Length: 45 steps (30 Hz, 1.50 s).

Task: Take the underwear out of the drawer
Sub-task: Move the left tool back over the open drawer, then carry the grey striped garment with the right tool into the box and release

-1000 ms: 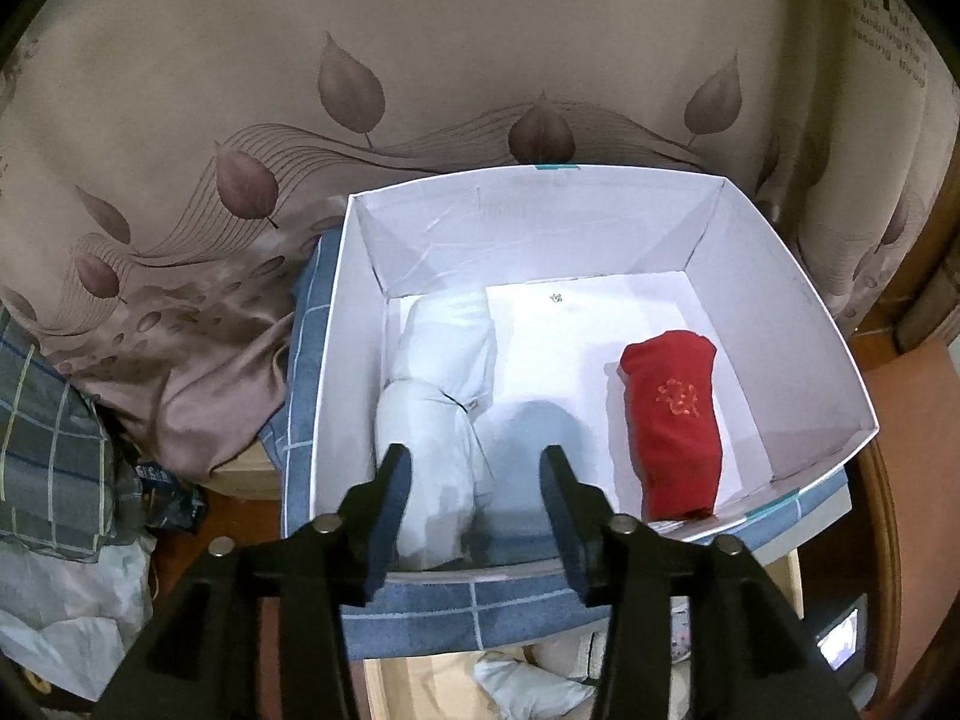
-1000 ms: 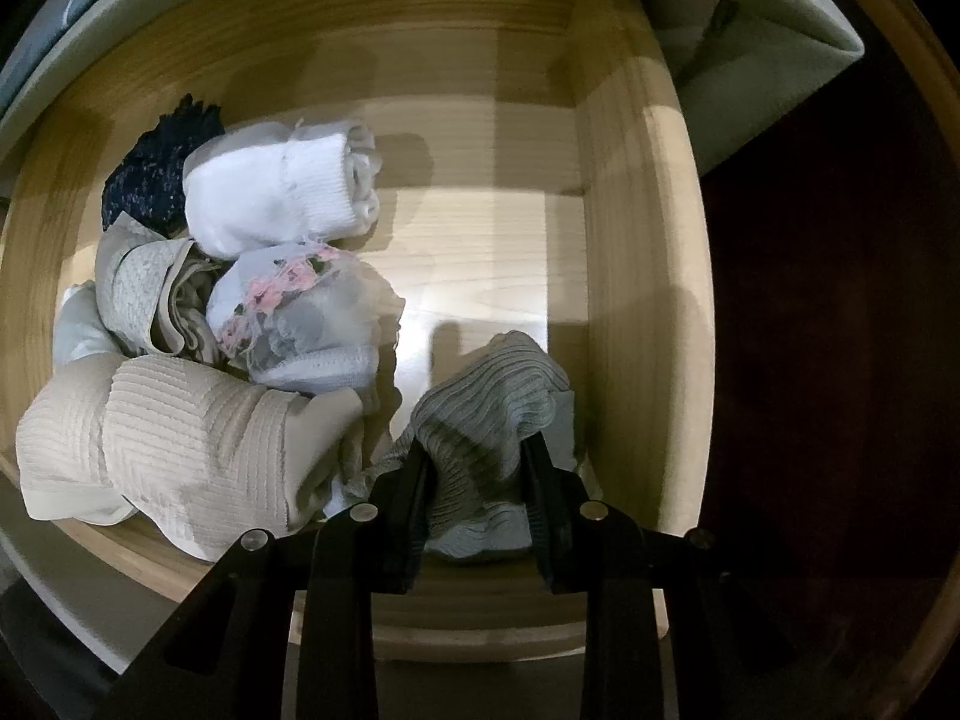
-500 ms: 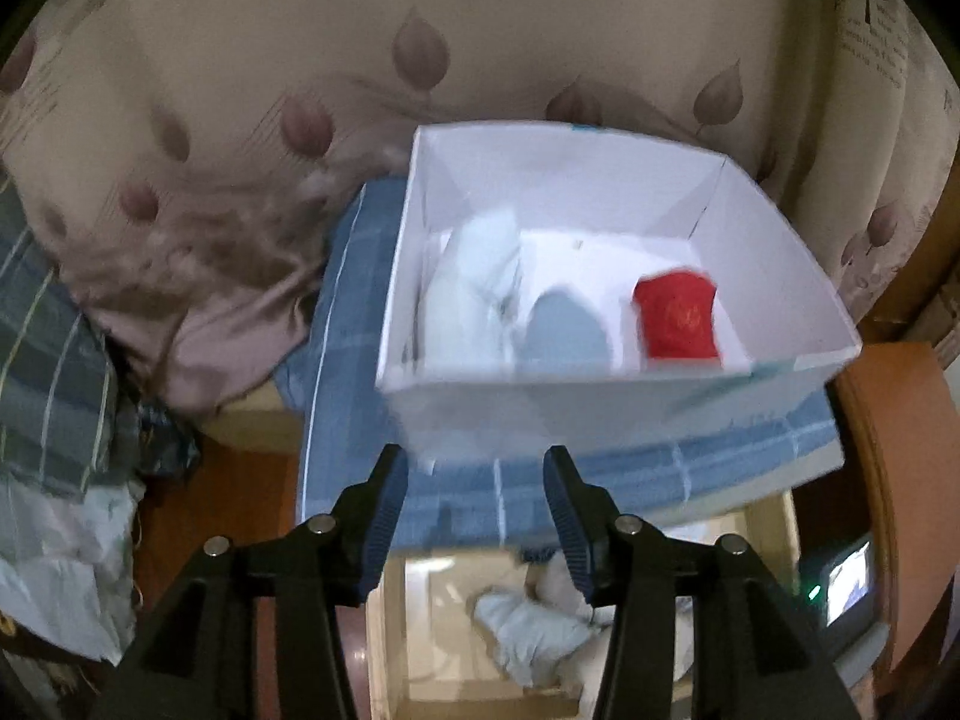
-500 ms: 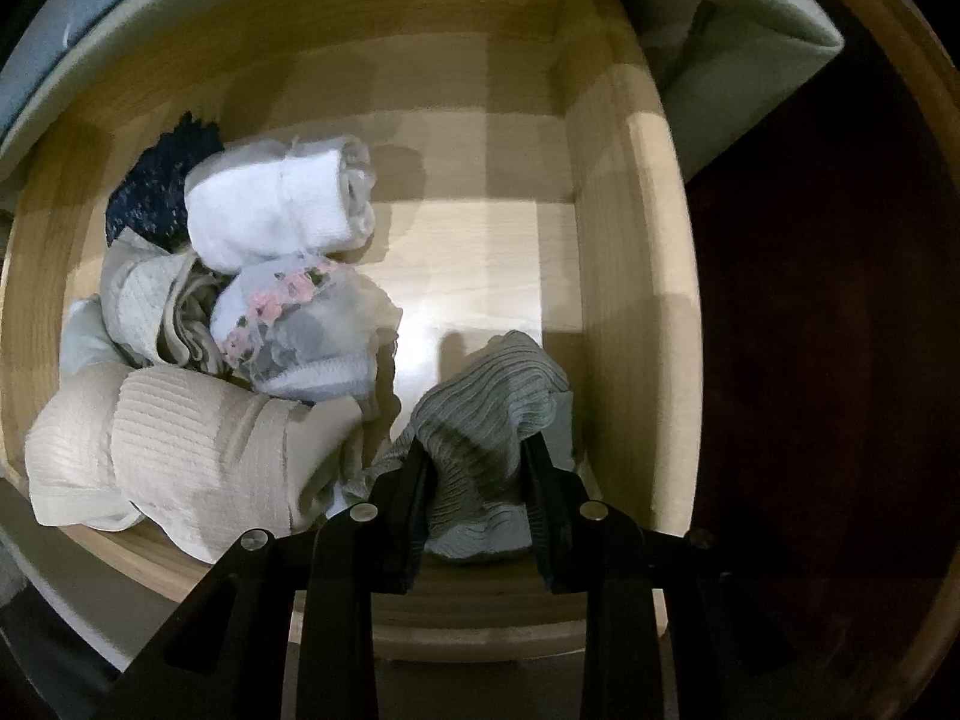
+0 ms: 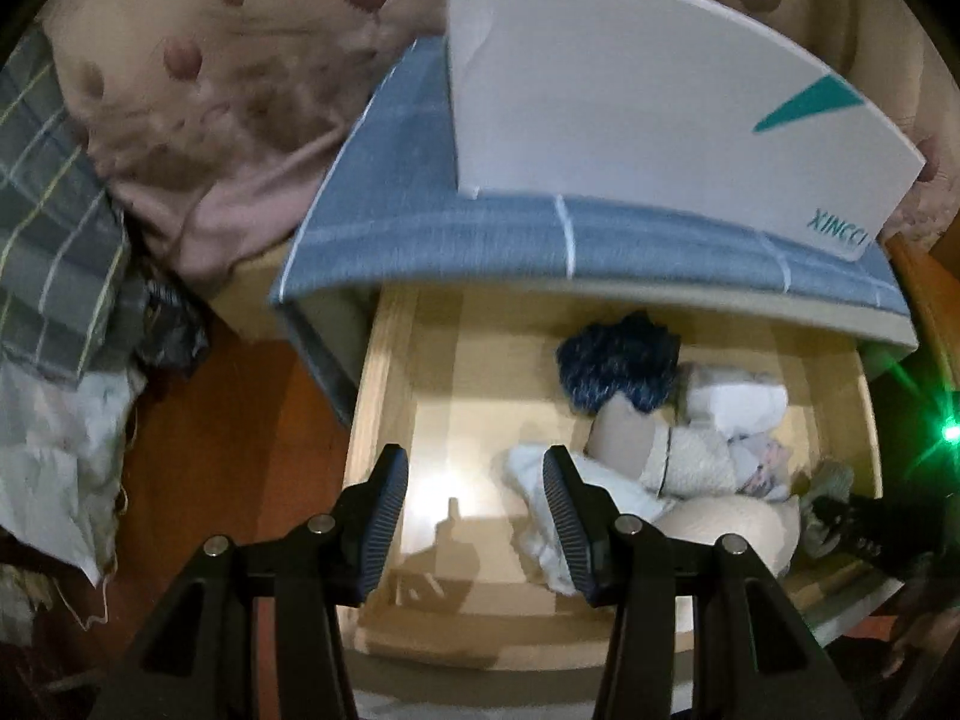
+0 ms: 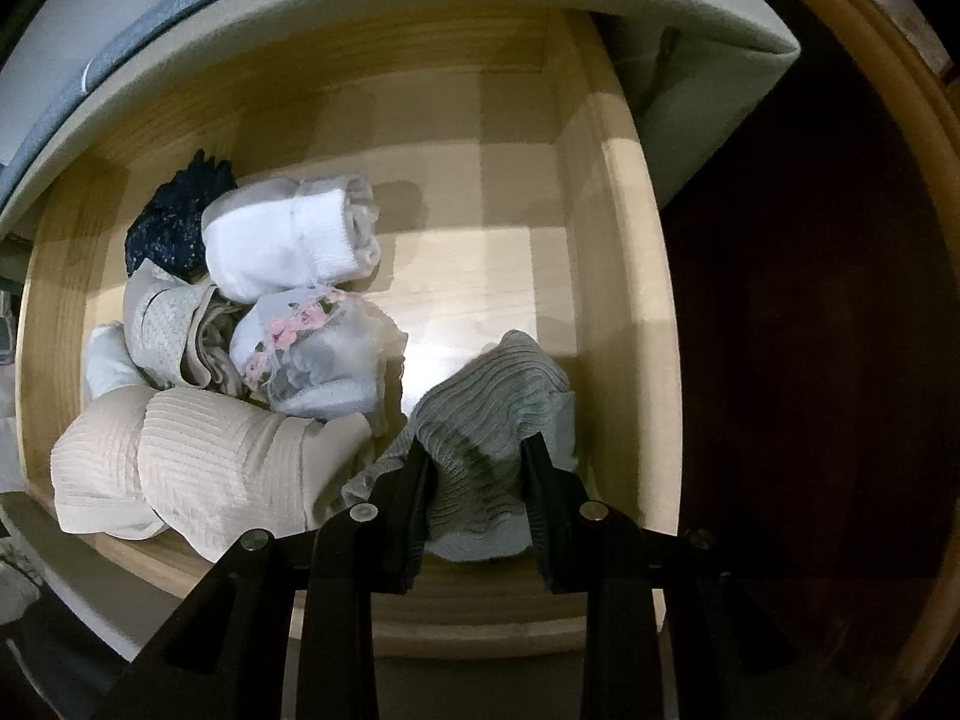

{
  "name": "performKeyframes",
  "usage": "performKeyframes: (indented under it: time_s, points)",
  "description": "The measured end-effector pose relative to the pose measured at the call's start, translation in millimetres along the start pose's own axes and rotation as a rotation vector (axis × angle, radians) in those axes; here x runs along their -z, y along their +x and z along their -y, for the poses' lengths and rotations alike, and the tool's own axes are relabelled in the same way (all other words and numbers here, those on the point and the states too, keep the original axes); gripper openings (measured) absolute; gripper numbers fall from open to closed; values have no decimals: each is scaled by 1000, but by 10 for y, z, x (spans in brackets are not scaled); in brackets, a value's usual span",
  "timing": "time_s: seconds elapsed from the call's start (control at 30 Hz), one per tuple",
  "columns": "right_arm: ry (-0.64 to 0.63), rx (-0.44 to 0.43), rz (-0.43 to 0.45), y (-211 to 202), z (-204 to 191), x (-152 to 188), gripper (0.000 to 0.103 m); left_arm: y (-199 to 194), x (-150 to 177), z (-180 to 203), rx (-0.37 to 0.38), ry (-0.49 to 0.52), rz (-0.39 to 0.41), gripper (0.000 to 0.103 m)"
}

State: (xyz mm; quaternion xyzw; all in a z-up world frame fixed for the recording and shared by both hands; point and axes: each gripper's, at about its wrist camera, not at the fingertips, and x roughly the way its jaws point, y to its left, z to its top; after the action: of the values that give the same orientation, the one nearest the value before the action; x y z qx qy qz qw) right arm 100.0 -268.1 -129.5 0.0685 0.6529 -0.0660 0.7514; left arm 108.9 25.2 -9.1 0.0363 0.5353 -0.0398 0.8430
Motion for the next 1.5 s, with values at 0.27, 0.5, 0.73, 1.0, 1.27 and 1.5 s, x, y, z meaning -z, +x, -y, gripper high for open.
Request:
performKeyframes:
  time_s: [0.27, 0.5, 0.73, 1.0, 1.27, 1.5]
  points:
    - [-13, 17, 35, -176, -125, 49, 26, 153, 165, 43, 15, -22, -45, 48]
    - [8, -20, 62, -284, -126, 149, 26, 250, 238, 109, 16, -24, -80, 48]
    - [0, -45, 101, -457, -37, 194, 26, 250, 248, 9, 92, -68, -81, 48]
    - [-21, -81, 115, -701, 24, 84, 26, 220, 261, 22, 96, -57, -94, 48]
    - [-73, -90, 151, -1131, -68, -40, 26, 154, 379, 187, -29, 87, -101, 48]
    - [-95, -123, 245, -1822, -100, -262, 26, 208, 382, 164, -22, 84, -126, 48]
